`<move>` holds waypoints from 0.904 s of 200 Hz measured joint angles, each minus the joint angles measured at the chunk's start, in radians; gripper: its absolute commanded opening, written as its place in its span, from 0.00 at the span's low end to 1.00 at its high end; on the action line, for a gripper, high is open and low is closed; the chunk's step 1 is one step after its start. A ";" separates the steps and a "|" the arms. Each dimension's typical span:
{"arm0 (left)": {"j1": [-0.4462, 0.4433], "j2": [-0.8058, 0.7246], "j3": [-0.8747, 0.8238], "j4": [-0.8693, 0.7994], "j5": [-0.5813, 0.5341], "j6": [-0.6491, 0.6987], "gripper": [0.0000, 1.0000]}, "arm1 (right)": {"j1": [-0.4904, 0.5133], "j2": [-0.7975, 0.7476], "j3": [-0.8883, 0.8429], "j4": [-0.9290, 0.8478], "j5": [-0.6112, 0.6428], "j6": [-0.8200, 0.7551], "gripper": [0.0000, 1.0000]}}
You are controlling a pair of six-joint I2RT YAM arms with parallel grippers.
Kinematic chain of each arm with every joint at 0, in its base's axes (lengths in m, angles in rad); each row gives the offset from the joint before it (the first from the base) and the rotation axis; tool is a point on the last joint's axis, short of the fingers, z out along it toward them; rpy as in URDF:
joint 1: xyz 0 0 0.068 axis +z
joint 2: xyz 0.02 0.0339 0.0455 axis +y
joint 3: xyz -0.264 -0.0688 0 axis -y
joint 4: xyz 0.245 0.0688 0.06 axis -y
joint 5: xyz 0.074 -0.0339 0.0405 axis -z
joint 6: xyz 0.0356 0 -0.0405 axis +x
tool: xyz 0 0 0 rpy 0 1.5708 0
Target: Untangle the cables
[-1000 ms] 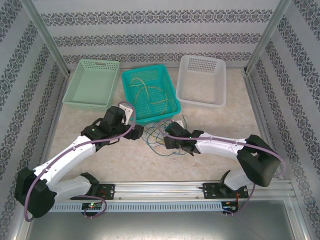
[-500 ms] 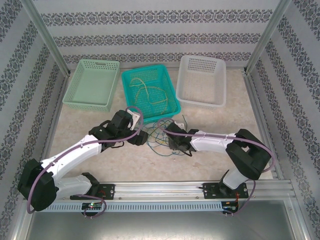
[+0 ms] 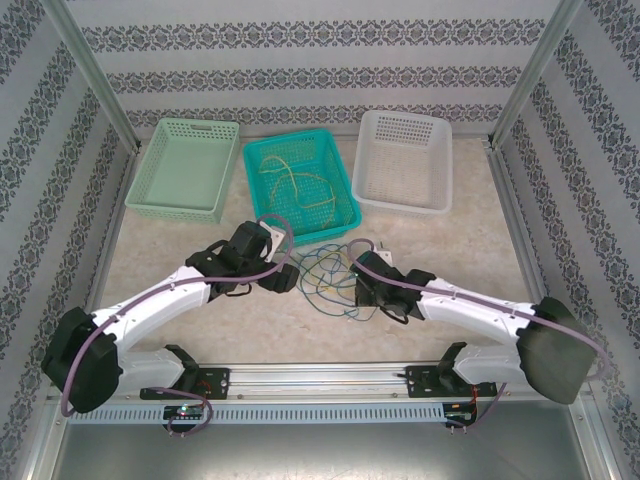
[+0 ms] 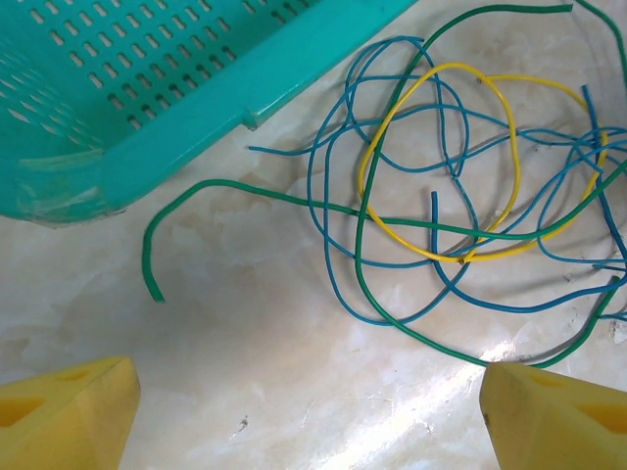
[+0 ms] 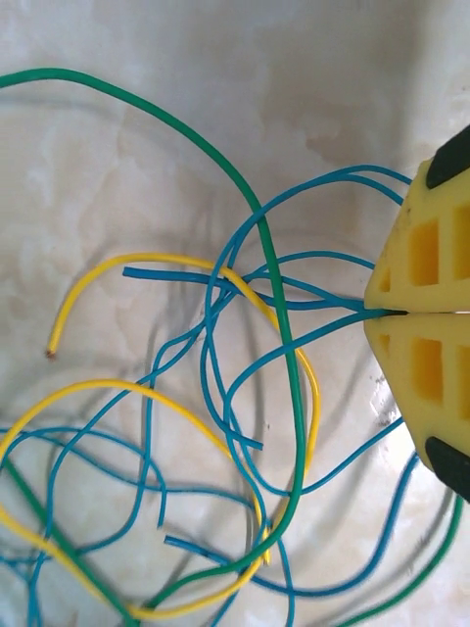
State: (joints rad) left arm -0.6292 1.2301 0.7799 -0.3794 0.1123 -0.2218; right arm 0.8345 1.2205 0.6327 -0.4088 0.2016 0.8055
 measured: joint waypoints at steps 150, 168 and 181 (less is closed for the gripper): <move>-0.022 0.043 0.025 0.059 0.055 0.006 0.90 | -0.139 -0.362 0.238 -0.175 -0.154 -0.122 0.05; -0.043 0.043 0.039 0.100 0.101 0.008 0.90 | -0.144 -0.352 0.287 -0.175 -0.205 -0.142 0.04; -0.053 0.046 0.052 0.138 0.133 0.008 0.90 | -0.145 -0.335 0.318 -0.177 -0.237 -0.156 0.04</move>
State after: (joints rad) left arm -0.6823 1.2762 0.8318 -0.2409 0.2451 -0.2142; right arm 0.6891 0.8856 0.9504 -0.5858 -0.0353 0.6491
